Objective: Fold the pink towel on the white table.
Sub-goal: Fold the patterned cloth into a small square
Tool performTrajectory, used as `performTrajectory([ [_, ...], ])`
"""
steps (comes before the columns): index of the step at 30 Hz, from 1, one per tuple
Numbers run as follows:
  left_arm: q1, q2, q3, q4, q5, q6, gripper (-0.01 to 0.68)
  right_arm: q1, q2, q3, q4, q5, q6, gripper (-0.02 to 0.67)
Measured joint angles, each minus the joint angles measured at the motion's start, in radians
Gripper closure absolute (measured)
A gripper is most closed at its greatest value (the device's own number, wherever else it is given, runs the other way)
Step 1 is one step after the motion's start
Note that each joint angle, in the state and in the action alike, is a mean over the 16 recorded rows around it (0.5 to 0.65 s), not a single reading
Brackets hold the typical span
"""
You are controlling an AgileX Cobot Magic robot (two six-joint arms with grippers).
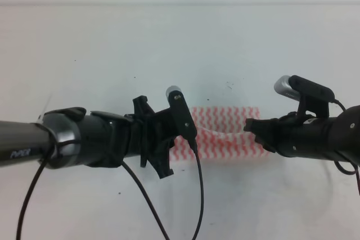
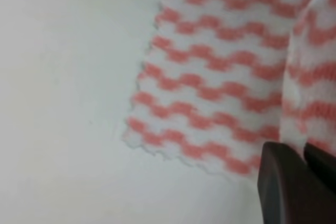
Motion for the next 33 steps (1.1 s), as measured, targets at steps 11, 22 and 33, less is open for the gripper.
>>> performTrajectory([
  [11, 0.001, 0.01, -0.047, 0.0, -0.029, 0.017, 0.676, -0.001, 0.011, -0.038, 0.003, -0.002, 0.0, 0.666],
  [22, 0.014, 0.037, -0.067, -0.005, -0.045, 0.03, 0.676, -0.03, 0.054, -0.081, 0.002, 0.025, -0.001, 0.666],
  [33, 0.027, 0.062, -0.079, 0.005, -0.026, 0.034, 0.676, -0.05, 0.073, -0.093, -0.002, 0.036, -0.003, 0.666],
])
